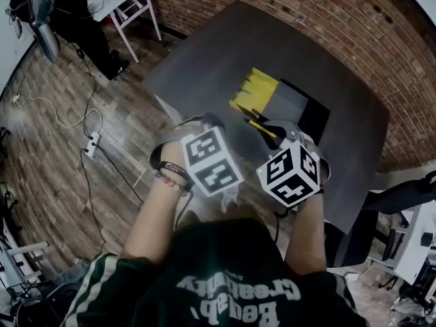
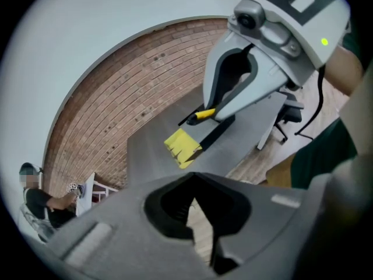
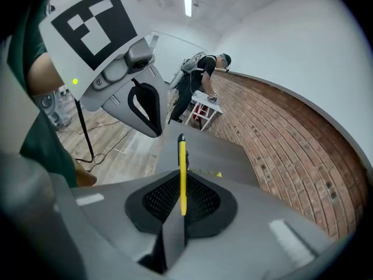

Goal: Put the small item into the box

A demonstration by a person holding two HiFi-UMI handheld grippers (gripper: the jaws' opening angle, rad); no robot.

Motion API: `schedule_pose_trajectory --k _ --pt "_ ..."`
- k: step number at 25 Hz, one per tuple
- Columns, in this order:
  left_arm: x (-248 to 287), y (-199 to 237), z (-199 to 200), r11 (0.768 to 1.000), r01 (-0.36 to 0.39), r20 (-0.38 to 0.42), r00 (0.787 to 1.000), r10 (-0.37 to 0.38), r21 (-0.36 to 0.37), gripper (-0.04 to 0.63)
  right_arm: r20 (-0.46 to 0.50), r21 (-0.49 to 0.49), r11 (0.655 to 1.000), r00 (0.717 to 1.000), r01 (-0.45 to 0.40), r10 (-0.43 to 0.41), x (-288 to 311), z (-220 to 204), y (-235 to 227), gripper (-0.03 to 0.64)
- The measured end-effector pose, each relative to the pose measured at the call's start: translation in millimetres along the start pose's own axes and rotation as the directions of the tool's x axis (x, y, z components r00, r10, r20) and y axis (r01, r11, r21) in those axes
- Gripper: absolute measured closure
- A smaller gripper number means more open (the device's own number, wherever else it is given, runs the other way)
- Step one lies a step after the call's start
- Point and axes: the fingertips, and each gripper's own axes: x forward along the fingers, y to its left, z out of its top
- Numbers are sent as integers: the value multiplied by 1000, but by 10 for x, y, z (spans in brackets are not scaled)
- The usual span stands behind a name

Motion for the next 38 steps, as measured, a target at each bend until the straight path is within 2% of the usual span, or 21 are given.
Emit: schedule_pose_trajectory --k 8,18,25,38 --pt "432 479 239 1000 -3 -32 999 2 -28 594 10 -18 999 999 -30 31 329 -70 -575 583" --pt "907 761 561 999 2 -67 998 -5 -45 594 20 -21 997 997 -68 68 677 -302 -1117 583" --pt "1067 900 676 998 -2 -83 997 -2 -57 594 28 -27 996 996 -85 86 835 -358 -1336 583" --pt "1158 987 745 998 -6 -93 996 0 -60 594 37 -28 995 995 -97 98 923 -386 -1454 583"
